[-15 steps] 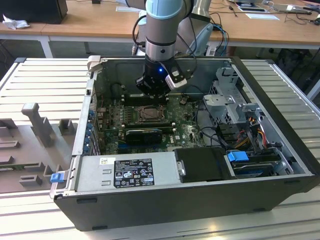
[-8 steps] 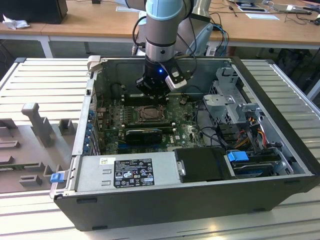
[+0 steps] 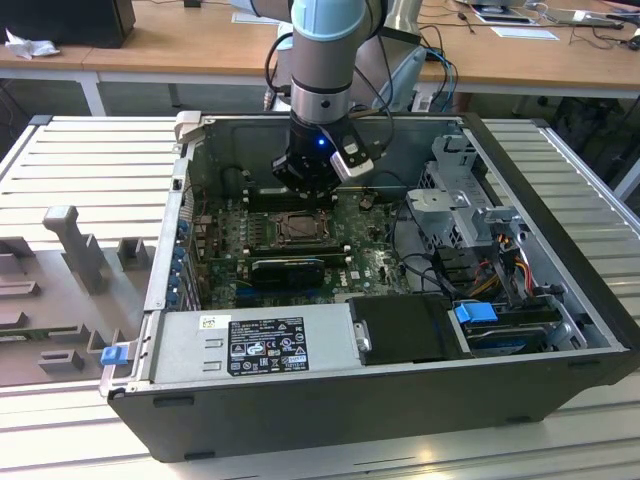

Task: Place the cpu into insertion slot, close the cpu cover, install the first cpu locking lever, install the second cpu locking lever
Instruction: 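Install the first cpu locking lever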

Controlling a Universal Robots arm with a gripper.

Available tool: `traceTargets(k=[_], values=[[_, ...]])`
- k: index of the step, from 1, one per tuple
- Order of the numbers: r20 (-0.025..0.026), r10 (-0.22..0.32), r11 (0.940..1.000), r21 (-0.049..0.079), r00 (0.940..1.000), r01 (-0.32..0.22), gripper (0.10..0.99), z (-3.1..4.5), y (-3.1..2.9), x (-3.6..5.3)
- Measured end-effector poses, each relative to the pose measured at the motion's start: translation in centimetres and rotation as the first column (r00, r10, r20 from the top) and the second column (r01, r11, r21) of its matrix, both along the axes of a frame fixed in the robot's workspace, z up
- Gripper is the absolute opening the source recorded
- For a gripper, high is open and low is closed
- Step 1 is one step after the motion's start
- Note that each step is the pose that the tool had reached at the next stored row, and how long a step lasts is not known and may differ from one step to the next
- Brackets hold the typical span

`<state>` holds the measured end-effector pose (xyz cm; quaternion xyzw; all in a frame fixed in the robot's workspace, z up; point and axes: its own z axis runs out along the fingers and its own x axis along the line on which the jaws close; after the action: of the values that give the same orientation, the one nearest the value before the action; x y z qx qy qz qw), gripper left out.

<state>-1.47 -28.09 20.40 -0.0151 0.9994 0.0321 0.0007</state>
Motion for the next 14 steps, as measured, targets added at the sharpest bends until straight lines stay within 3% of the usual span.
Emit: traceTargets(k=[7, 10, 14], values=[[-0.0002, 0.000, 1.0000, -0.001, 1.0000, 0.000, 0.106, 0.08, -0.08, 0.01], [-0.0003, 0.000, 0.9996, -0.028, 1.0000, 0.000, 0.106, -0.04, -0.08, 0.00], [-0.0004, 0.000, 0.9995, -0.030, 1.0000, 0.000, 0.106, -0.15, -0.08, 0.01]])
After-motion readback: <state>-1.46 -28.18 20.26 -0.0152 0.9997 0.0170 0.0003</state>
